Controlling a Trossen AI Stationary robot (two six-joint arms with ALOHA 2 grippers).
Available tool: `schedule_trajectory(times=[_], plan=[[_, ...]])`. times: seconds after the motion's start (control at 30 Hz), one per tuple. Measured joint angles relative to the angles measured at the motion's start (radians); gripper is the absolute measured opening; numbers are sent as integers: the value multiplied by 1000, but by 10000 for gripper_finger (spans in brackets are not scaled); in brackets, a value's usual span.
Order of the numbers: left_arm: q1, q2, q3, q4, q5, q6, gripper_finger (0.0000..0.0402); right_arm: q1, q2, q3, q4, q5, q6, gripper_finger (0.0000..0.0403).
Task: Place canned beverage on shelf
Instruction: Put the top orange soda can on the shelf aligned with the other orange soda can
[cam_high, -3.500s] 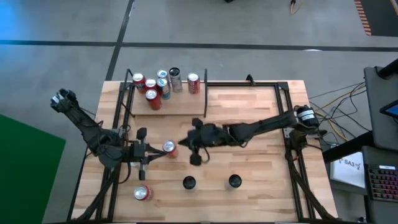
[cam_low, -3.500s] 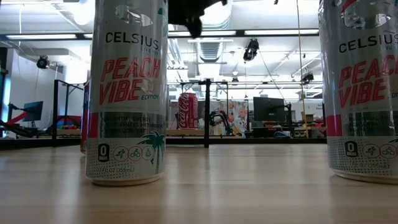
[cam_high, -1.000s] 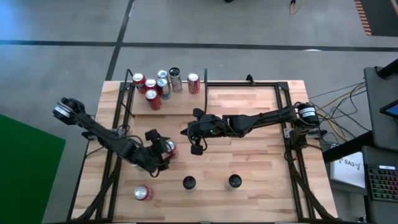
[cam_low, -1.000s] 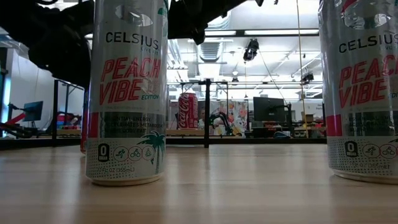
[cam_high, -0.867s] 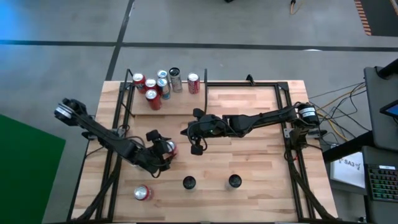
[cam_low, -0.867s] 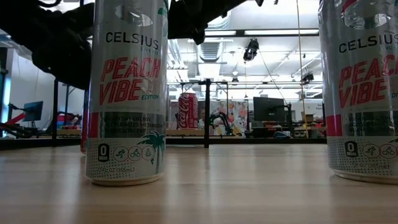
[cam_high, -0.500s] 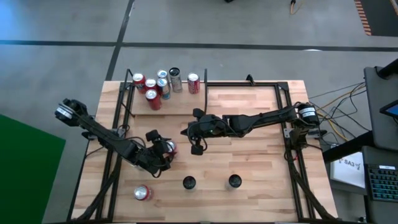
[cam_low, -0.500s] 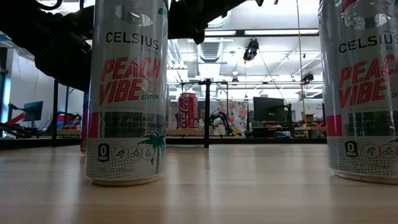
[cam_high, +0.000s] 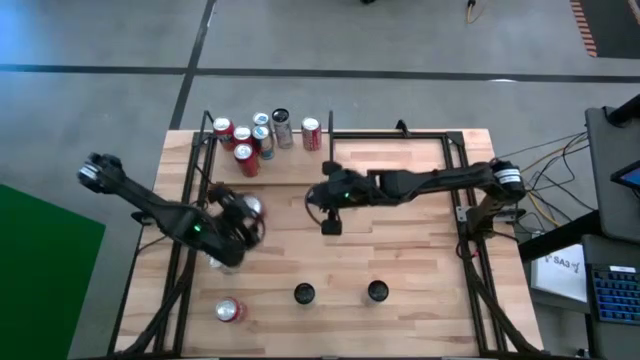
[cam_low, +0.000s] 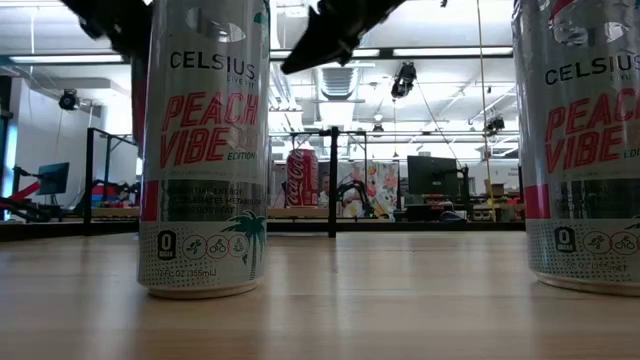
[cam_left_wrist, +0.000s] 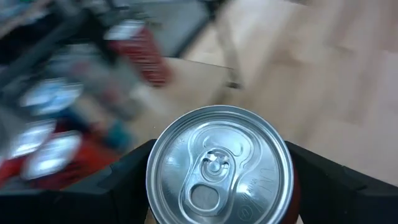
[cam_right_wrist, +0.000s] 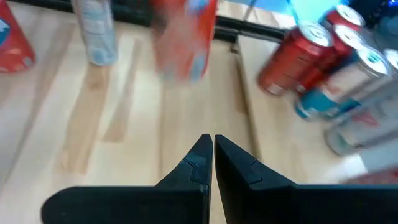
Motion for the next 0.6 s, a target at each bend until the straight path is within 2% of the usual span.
schedule_trajectory(times=[0.1,0.23,0.33,0.6], plan=[[37,-74,56,-200,-62,-163,288,-37,-33,0,-46,-13,-3,9],[144,-167,74,-359,-69,-345,288,-84,-60,0,-49,-117,1,9],[262,-225,69,-367,-64,-374,288,-106,-58,-2,-42,-182,2,9],[495,-262,59,-412,-9,-374,288,-117,-51,-2,-31,-187,2,9]])
